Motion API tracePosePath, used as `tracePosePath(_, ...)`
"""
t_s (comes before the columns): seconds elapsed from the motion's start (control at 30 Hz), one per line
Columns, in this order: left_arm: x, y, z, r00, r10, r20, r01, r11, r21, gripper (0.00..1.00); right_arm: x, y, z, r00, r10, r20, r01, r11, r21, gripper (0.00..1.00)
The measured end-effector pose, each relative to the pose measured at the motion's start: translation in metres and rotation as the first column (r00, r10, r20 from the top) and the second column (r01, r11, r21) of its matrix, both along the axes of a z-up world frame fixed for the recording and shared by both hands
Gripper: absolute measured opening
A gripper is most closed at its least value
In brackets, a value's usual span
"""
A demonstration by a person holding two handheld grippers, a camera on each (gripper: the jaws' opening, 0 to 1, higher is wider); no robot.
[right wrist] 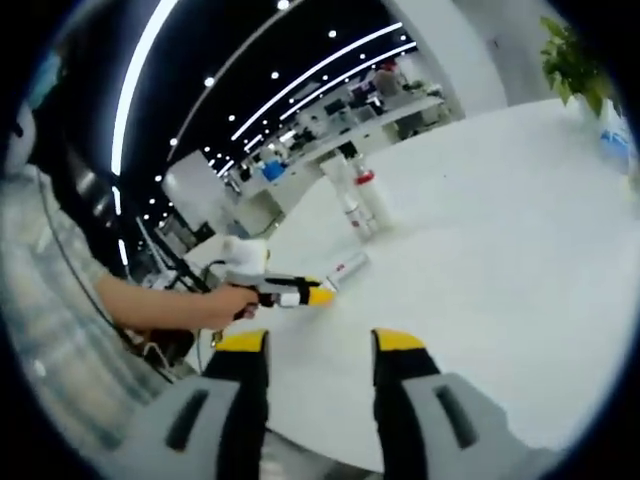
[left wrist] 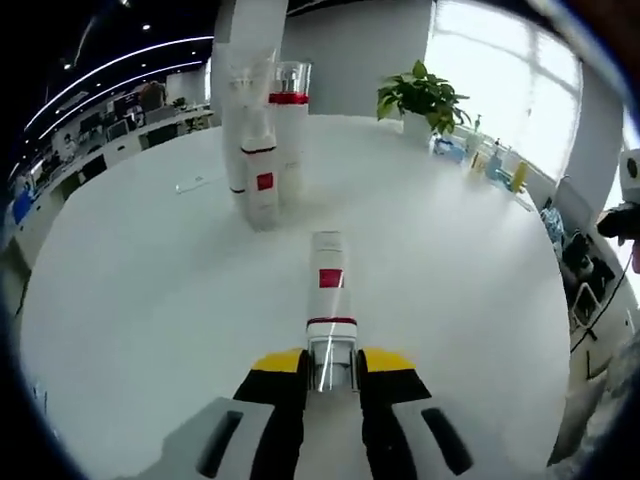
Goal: Arrange the skincare products in the storage area until every visible bottle or jar stands upright without overlapping.
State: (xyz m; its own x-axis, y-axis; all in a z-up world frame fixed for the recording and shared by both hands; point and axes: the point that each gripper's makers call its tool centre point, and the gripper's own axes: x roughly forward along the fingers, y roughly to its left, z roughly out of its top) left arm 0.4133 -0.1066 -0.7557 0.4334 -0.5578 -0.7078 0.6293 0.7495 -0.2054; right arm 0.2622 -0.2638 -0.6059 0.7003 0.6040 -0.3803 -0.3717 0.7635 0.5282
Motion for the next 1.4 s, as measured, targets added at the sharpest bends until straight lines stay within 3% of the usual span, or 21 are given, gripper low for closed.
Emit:
tracePosePath(0.07,-0.002,-0.002,0.004,0.999,0.032,-0.035,-0.034,0.998,-0.051,0.19,0.001,0.002,-0.002,1.0,-0.001,0.005,0.001,1.0,0.008,0.39)
tracePosePath(0.13,-0.002,-0.001,0.018,0.999,0.036,0.002,-0.036,0.995,-0.089,0.19,0.003,0.005,-0.003,1.0,-0.004,0.011,0.004,1.0,0.011,0.39)
tracePosePath(0.2,-0.005,0.001,0.025,0.999,0.046,-0.009,-0.046,0.992,-0.121,0.19,0.006,0.01,-0.002,1.0,-0.004,0.021,0.003,1.0,0.024,0.39)
tracePosePath(0.33,-0.017,0.008,0.042,0.994,0.092,-0.052,-0.102,0.971,-0.219,0.18,0.014,0.032,-0.004,0.999,0.026,0.042,-0.028,0.999,0.042,0.38)
tracePosePath(0.43,-0.029,0.013,0.058,0.991,0.12,-0.058,-0.131,0.951,-0.279,0.18,0.014,0.054,-0.005,0.993,0.099,0.071,-0.102,0.994,0.031,0.38)
tracePosePath(0.67,-0.072,0.031,0.078,0.989,0.134,-0.062,-0.147,0.935,-0.322,0.19,0.017,0.1,-0.013,0.978,0.195,0.072,-0.197,0.98,0.024,0.39)
tracePosePath(0.73,-0.086,0.038,0.082,0.986,0.145,-0.087,-0.166,0.926,-0.339,0.19,0.019,0.112,-0.013,0.974,0.218,0.067,-0.22,0.975,0.023,0.41)
tracePosePath(0.77,-0.094,0.041,0.086,0.978,0.168,-0.124,-0.203,0.91,-0.361,0.19,0.022,0.123,-0.012,0.965,0.25,0.076,-0.251,0.968,0.006,0.42)
tracePosePath(0.87,-0.107,0.048,0.097,0.977,0.168,-0.129,-0.206,0.899,-0.388,0.19,0.027,0.137,-0.01,0.953,0.288,0.099,-0.287,0.958,-0.022,0.43)
tracePosePath(1.0,-0.117,0.053,0.104,0.977,0.155,-0.148,-0.203,0.89,-0.409,0.19,0.031,0.151,-0.011,0.945,0.309,0.102,-0.306,0.951,-0.042,0.44)
tracePosePath(1.13,-0.118,0.059,0.108,0.979,0.145,-0.143,-0.192,0.888,-0.418,0.19,0.027,0.161,-0.014,0.926,0.363,0.1,-0.355,0.93,-0.095,0.45)
tracePosePath(1.4,-0.115,0.066,0.115,0.979,0.14,-0.151,-0.194,0.875,-0.444,0.19,0.039,0.164,-0.013,0.914,0.393,0.104,-0.369,0.909,-0.193,0.48)
